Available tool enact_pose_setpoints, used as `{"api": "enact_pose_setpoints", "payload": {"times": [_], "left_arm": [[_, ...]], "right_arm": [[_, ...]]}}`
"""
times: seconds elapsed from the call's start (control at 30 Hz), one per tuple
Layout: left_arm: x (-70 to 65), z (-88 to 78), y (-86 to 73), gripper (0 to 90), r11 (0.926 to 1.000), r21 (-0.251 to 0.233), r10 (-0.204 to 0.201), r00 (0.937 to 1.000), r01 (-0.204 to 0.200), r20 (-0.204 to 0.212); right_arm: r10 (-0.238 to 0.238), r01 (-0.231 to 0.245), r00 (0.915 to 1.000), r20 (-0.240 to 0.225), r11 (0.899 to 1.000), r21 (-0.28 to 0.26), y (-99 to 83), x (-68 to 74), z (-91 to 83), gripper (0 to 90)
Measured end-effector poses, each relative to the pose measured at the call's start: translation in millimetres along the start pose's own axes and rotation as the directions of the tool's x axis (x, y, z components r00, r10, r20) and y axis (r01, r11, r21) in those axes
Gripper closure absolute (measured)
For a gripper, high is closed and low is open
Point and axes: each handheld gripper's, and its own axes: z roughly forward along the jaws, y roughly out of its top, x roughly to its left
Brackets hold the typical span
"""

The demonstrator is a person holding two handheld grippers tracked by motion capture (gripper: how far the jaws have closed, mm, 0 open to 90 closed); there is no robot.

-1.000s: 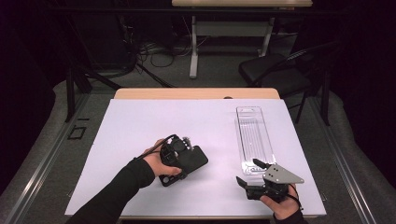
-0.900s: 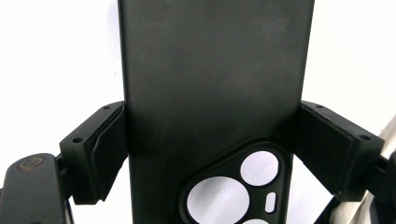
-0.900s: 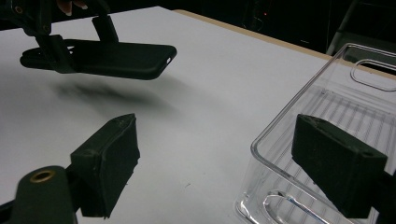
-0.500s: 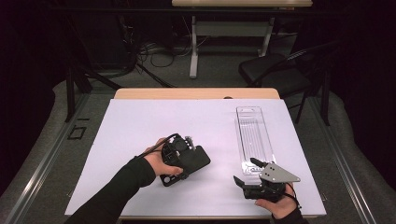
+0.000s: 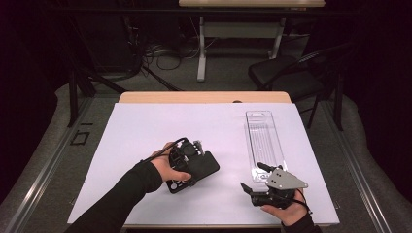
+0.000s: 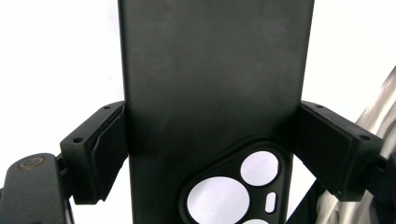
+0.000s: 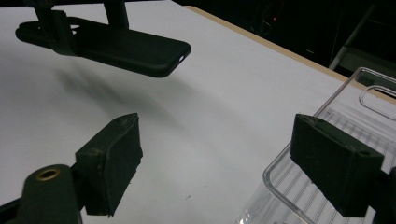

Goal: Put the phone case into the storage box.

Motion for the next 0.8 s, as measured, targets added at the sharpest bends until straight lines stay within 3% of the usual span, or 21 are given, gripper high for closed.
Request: {"api": "enact_pose_setpoints", "payload": {"times": [0.23, 0.53, 0.8], "left_arm": [[1.2, -5.1, 3.2, 14.6, 0.9999, 0.01, 0.008, 1.0, -0.008, -0.004], [2.7, -8.4, 6.4, 14.6, 0.9999, 0.011, 0.009, 1.0, -0.009, 0.0], [1.9, -8.7, 9.5, 14.6, 0.9996, 0.022, 0.016, 0.9999, -0.016, 0.0]], "right_arm": [[-0.107, 0.107, 0.9942, 0.006, 0.994, 0.013, 5.0, 2.8, 5.5, 18.6], [-0.181, 0.181, 0.9835, 0.004, 0.983, 0.02, 14.9, 3.6, 12.7, 20.5], [-0.275, 0.275, 0.9615, -0.009, 0.961, 0.027, 24.6, 6.9, 23.5, 23.3]]}}
